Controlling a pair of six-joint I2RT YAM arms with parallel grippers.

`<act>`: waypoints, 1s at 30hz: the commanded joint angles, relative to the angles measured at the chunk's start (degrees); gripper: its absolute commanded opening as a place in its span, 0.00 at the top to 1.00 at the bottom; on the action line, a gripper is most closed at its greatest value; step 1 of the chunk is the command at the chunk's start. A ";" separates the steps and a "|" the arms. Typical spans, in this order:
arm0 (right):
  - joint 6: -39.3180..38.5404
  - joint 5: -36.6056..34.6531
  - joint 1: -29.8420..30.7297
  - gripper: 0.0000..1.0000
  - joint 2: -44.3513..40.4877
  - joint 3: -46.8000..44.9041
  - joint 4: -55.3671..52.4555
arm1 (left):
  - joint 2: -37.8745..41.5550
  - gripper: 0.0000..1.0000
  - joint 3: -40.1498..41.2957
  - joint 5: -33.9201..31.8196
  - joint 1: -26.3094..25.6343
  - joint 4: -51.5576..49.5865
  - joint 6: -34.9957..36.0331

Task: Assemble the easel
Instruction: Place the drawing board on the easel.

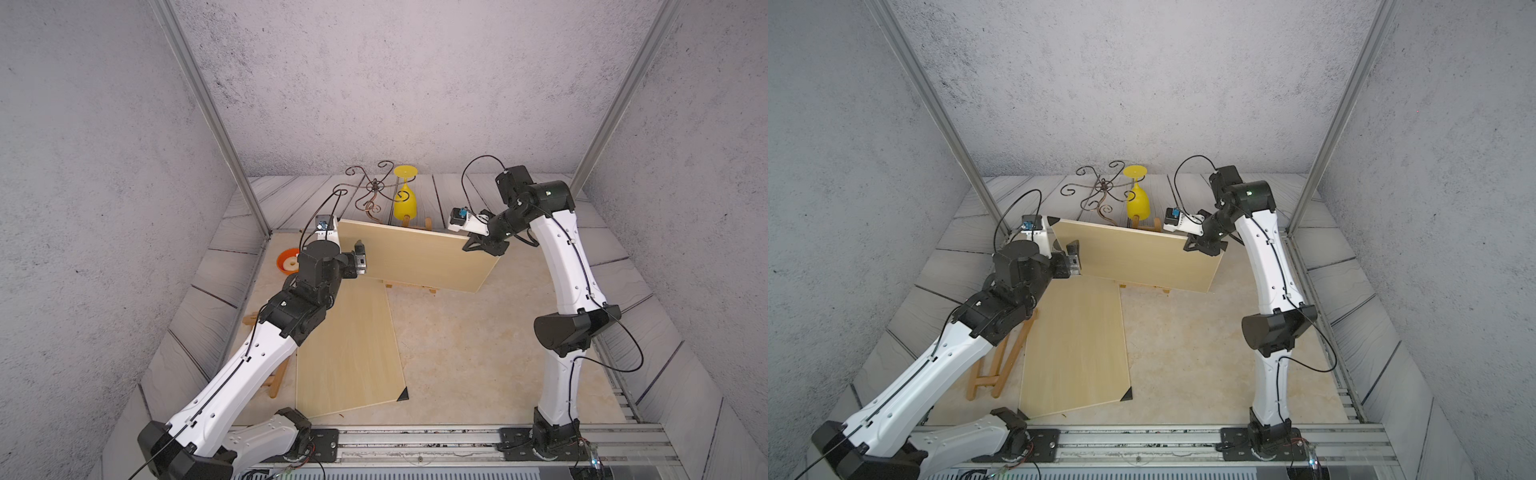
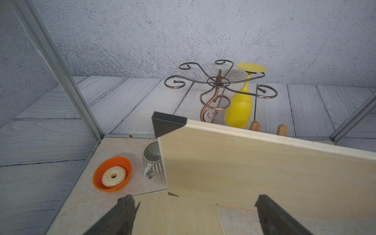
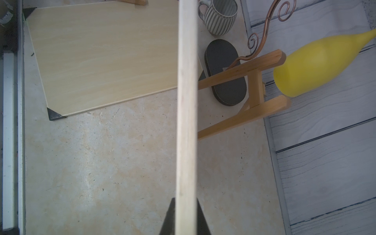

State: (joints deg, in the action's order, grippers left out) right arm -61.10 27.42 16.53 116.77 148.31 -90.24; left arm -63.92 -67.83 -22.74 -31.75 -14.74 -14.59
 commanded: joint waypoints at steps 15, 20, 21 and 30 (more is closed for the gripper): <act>-0.31 8.67 -0.24 1.00 -1.18 -1.55 11.75 | -0.42 0.05 1.56 0.68 1.51 2.00 -1.56; 0.32 7.31 -0.27 1.00 -1.24 -4.44 12.89 | -0.84 0.05 2.06 1.12 1.77 2.07 -1.84; 0.37 7.37 -0.20 1.00 -1.28 -4.76 12.81 | -0.86 0.05 2.09 1.22 1.78 2.13 -2.06; 2.10 6.37 0.11 1.00 -1.28 -3.95 7.99 | -0.98 0.05 3.12 1.63 2.04 3.17 -2.88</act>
State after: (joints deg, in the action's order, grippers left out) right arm -61.28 27.70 16.49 116.79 142.96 -83.20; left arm -64.86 -65.58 -21.23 -30.28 -13.23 -16.82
